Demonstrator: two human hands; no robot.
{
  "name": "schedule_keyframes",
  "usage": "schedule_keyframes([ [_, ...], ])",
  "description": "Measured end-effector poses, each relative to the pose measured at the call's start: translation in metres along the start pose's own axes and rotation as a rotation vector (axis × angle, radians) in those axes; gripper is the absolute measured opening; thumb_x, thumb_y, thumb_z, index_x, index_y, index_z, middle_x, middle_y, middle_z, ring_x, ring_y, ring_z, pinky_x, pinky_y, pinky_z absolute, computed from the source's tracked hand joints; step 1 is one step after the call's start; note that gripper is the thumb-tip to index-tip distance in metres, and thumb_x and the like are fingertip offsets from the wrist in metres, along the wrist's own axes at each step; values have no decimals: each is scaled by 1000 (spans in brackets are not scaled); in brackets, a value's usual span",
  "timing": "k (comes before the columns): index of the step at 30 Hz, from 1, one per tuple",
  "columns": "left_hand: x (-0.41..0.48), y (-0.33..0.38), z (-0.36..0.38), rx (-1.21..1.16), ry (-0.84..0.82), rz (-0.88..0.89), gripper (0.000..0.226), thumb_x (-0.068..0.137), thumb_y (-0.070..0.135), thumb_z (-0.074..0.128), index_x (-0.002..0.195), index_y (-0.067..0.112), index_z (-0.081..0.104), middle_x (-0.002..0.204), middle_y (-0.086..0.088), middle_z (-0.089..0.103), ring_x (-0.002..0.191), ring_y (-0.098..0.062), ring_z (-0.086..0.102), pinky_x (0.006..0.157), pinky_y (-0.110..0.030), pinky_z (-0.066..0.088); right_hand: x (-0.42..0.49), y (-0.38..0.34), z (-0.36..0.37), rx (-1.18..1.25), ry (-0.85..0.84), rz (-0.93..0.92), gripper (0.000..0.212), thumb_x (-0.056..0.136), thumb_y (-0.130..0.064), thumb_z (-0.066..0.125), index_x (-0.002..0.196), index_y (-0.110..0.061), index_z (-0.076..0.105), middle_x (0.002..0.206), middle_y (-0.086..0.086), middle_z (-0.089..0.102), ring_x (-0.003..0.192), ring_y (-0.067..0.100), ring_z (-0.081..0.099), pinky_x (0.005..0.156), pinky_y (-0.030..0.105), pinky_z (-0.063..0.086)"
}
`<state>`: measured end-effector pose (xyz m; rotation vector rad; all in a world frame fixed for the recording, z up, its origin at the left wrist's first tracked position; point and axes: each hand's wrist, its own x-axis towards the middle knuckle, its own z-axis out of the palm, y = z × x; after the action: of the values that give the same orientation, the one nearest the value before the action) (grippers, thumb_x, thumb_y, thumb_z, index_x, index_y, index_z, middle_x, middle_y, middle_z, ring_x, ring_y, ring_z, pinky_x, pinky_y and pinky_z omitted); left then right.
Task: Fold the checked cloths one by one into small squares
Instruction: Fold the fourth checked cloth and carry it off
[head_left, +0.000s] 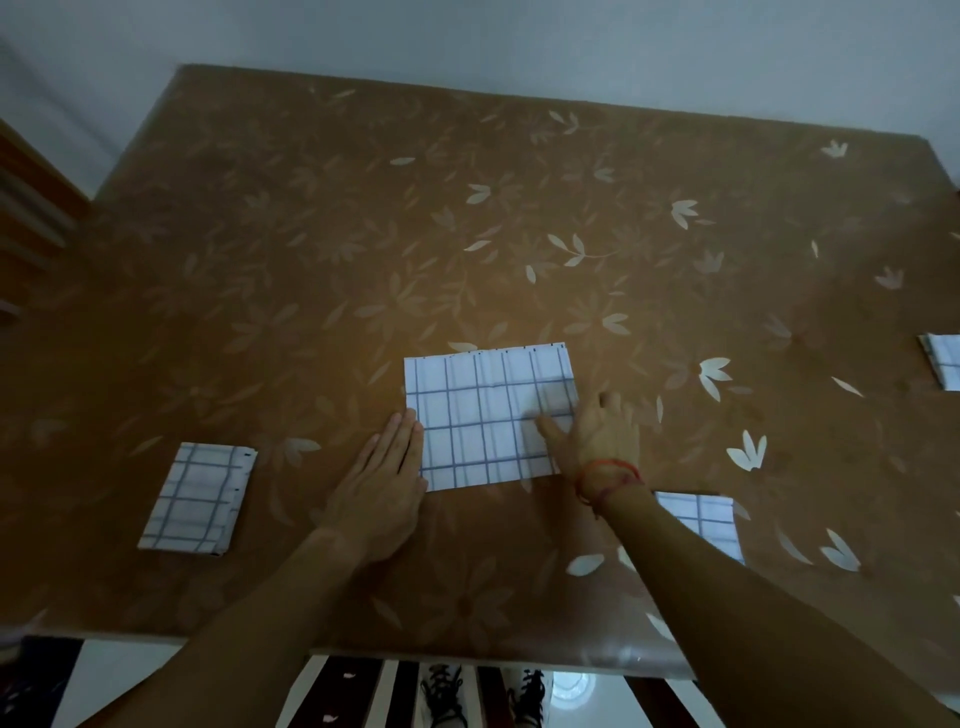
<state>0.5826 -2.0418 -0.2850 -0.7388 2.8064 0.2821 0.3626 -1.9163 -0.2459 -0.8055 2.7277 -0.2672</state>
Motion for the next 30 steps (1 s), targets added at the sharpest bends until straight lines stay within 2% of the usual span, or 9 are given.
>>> schedule_keyframes([
  [2,0,0,-1,-5,-11,-5,74,85,42,-12,150,7,-8,157,-9,-18,144,-21,-19,114,-34,-8,8,-6,0,34,16,65,71,74,-61,65,122,-12,49,117,12,55,110,31,51,94,43,43],
  [6,0,0,0,-21,0,-5,73,87,42,-9,151,6,-3,159,-9,-12,145,-21,-15,115,-35,-5,15,-13,2,98,23,166,70,61,-56,76,110,-12,55,110,12,60,105,34,55,88,43,47],
  [10,-1,-1,0,-42,12,0,72,89,41,-7,151,5,0,159,-10,-8,146,-22,-12,117,-35,-2,23,-20,-2,259,-59,302,56,52,-46,81,93,-14,62,96,10,69,92,33,66,81,45,55],
  [14,-1,0,-2,-49,-13,-14,74,85,40,-13,151,7,-8,158,-8,-18,145,-21,-19,117,-34,-7,31,-20,-2,309,-153,341,61,43,-50,81,92,-16,69,90,5,71,83,29,68,78,45,57],
  [17,-1,0,-2,-58,-4,-8,73,87,40,-10,151,6,-4,159,-10,-13,145,-22,-16,116,-34,-6,38,-16,2,344,-197,364,70,34,-54,79,93,-18,70,86,2,71,78,27,68,75,45,58],
  [21,0,-2,-1,-70,-18,-15,73,86,41,-10,151,8,-5,158,-8,-15,145,-21,-18,119,-37,-2,38,-13,-3,404,-224,365,60,41,-50,83,88,-16,72,81,3,71,74,24,67,74,43,59],
  [23,0,-2,-2,-75,-28,-17,74,85,42,-12,151,9,-8,158,-7,-18,144,-20,-20,120,-38,0,35,-16,-10,450,-198,339,46,55,-49,81,84,-15,71,79,3,70,74,22,66,73,39,58],
  [26,1,-1,-6,-94,-28,-22,76,84,45,-11,151,10,-7,158,-6,-18,144,-19,-21,118,-35,-5,33,-15,-18,510,-179,322,18,78,-35,68,75,-17,67,78,4,70,74,20,64,73,36,57],
  [30,2,-3,-11,-135,4,-53,76,85,48,-3,151,11,-8,158,-4,-19,144,-16,-21,117,-33,-8,30,-10,-22,533,-145,305,4,85,-26,65,87,-23,65,79,0,63,80,20,59,70,29,47],
])
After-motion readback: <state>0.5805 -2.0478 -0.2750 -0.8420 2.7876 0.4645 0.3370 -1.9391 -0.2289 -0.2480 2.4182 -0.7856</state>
